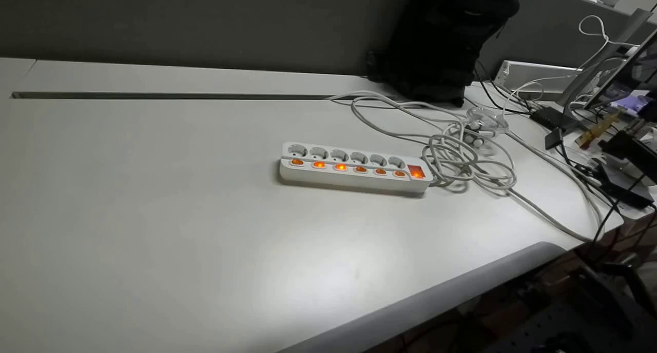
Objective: Turn off the third switch from the left
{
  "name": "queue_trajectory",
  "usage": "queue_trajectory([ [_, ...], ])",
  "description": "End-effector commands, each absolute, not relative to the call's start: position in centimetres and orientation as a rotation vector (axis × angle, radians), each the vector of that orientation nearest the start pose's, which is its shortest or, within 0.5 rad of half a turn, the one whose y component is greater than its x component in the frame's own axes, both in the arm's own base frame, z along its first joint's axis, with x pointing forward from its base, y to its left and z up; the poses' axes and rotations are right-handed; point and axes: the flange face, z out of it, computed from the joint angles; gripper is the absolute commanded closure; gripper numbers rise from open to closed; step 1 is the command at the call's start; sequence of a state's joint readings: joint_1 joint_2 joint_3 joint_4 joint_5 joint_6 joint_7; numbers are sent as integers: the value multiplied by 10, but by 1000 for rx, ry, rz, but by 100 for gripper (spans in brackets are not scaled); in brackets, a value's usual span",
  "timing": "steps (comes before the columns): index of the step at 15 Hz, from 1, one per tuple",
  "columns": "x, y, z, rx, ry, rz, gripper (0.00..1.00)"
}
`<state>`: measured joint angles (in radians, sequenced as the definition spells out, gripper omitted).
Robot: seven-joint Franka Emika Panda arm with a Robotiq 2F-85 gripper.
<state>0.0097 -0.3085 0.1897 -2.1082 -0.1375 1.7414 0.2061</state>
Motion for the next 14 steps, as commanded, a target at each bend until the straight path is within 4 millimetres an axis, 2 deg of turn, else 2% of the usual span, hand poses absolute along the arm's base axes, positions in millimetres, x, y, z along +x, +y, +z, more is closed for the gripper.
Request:
queue_trajectory([
  [1, 450, 86, 540, -3342, -17, 43, 0],
  [4, 460, 82, 530, -3378, 32, 23, 0],
  [7, 483, 76, 507, -3413, 41, -100, 0],
  [11, 518, 70, 465, -3409, 164, -305, 0],
  [14, 536, 68, 421, -3382, 240, -299, 0],
])
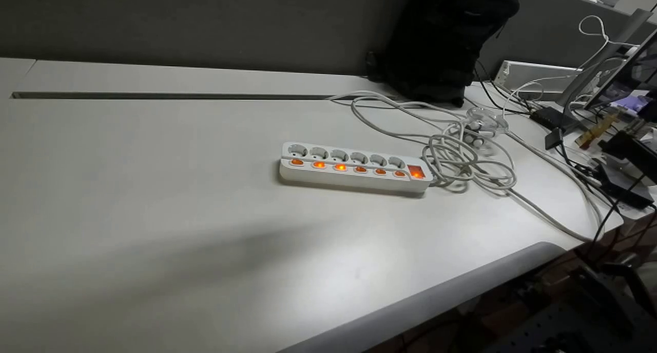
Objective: Turn off the third switch from the left
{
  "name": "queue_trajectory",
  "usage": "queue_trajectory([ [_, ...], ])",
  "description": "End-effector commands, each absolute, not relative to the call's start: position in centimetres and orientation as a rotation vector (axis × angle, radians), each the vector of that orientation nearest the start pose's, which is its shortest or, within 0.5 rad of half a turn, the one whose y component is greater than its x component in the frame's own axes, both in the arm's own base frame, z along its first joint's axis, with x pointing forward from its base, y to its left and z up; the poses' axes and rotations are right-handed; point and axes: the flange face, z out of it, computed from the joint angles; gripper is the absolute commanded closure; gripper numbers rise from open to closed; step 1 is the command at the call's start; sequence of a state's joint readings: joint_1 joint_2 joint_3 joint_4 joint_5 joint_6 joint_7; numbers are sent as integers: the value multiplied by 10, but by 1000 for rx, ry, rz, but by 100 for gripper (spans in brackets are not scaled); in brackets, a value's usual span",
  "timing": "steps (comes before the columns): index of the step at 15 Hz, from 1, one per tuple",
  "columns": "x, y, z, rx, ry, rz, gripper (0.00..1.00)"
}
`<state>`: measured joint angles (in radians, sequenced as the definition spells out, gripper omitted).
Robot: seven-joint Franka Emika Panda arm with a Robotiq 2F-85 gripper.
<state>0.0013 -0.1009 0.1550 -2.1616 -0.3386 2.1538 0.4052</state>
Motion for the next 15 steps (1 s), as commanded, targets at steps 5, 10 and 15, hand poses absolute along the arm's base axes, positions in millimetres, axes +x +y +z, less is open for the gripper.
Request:
queue_trajectory([
  [5, 534, 59, 363, -3310, 341, -84, 0],
  [10, 519, 52, 329, -3291, 381, -26, 0],
  [15, 508, 47, 297, -3283, 376, -16, 40],
])
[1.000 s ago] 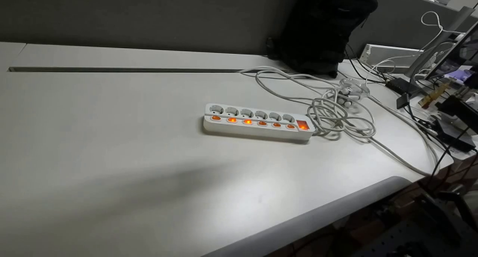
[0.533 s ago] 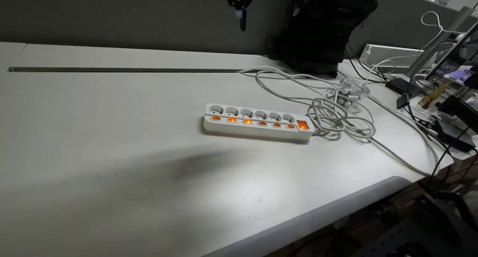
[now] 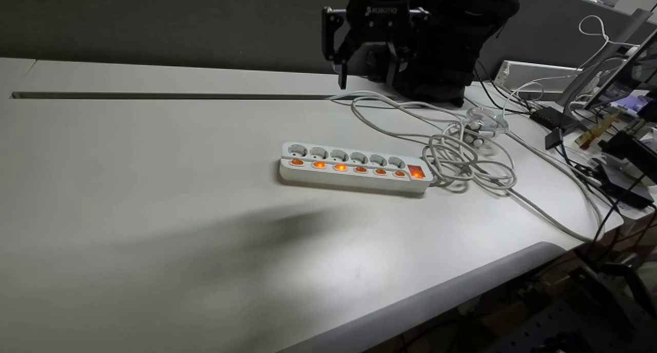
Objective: Turn off the third switch from the left
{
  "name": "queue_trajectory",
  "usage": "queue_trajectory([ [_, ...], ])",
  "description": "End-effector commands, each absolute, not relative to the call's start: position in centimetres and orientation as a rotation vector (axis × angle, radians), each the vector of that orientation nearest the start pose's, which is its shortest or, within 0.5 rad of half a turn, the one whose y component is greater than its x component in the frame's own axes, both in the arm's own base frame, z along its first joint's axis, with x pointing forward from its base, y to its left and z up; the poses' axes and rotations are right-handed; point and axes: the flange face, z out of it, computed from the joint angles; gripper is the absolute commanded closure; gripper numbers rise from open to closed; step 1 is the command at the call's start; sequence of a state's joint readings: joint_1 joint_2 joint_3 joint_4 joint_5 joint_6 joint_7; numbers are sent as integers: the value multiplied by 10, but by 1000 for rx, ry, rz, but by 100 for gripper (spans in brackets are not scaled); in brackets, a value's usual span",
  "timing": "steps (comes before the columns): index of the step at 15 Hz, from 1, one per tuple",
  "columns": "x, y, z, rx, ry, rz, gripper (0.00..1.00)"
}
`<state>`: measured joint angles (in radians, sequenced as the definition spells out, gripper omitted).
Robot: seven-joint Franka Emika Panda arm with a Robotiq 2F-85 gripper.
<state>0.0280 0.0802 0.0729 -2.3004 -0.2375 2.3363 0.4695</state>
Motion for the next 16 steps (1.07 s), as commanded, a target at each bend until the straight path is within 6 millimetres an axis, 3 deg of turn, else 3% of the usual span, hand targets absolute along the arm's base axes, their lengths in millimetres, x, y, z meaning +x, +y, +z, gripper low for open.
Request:
queue_trajectory([
  [1, 507, 46, 291, -3275, 376, -4, 49],
  [8, 513, 39, 261, -3253, 405, 61, 96],
  [10, 509, 38, 259, -3261, 376, 72, 100],
  [11, 508, 37, 256, -3262, 374, 81, 91],
  [12, 508, 37, 255, -3263, 372, 85, 99],
  [16, 508, 39, 255, -3264, 368, 85, 100],
])
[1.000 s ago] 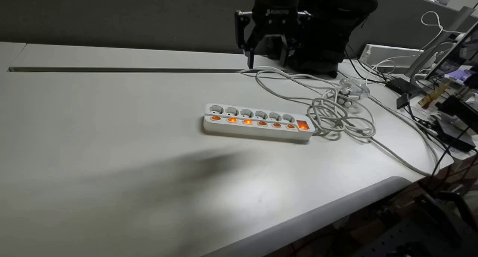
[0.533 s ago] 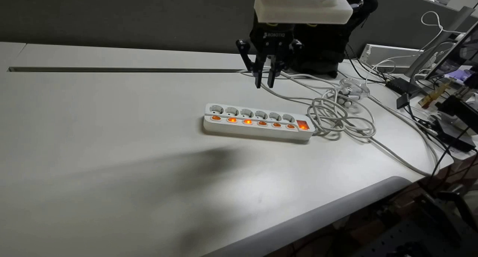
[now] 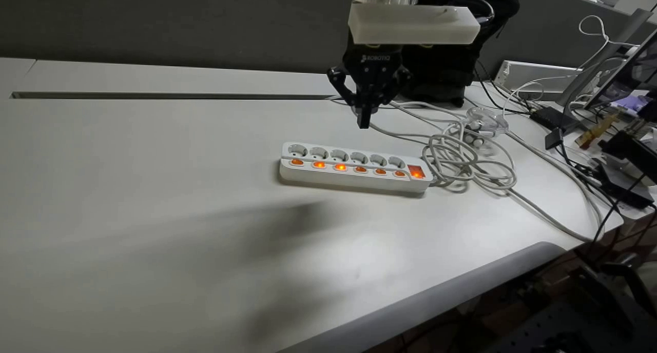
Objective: Turn off the third switch from the left
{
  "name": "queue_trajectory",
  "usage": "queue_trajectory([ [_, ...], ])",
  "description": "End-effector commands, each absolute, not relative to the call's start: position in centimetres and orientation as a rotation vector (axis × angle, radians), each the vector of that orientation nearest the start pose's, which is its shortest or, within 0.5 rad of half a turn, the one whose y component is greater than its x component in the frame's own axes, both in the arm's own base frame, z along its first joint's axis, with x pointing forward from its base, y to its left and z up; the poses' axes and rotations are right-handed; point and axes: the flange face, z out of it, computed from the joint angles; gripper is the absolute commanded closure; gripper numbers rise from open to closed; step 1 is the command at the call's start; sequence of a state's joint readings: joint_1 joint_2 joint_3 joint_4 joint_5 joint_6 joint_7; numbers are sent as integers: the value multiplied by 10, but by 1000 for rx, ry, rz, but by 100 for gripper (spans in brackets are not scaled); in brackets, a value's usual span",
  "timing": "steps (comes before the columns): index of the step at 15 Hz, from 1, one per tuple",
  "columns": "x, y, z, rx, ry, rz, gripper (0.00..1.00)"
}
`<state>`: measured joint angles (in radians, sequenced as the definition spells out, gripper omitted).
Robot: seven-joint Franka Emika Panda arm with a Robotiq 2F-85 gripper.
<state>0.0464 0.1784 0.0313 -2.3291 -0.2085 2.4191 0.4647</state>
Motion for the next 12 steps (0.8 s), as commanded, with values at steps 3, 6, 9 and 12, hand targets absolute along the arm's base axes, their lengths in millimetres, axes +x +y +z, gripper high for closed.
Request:
queue_trajectory([
  [3, 506, 39, 251, -3256, 391, 40, 100],
  [6, 506, 34, 244, -3249, 408, 21, 100],
  [9, 506, 28, 234, -3239, 427, 12, 100],
  [12, 507, 25, 222, -3231, 447, 16, 100],
])
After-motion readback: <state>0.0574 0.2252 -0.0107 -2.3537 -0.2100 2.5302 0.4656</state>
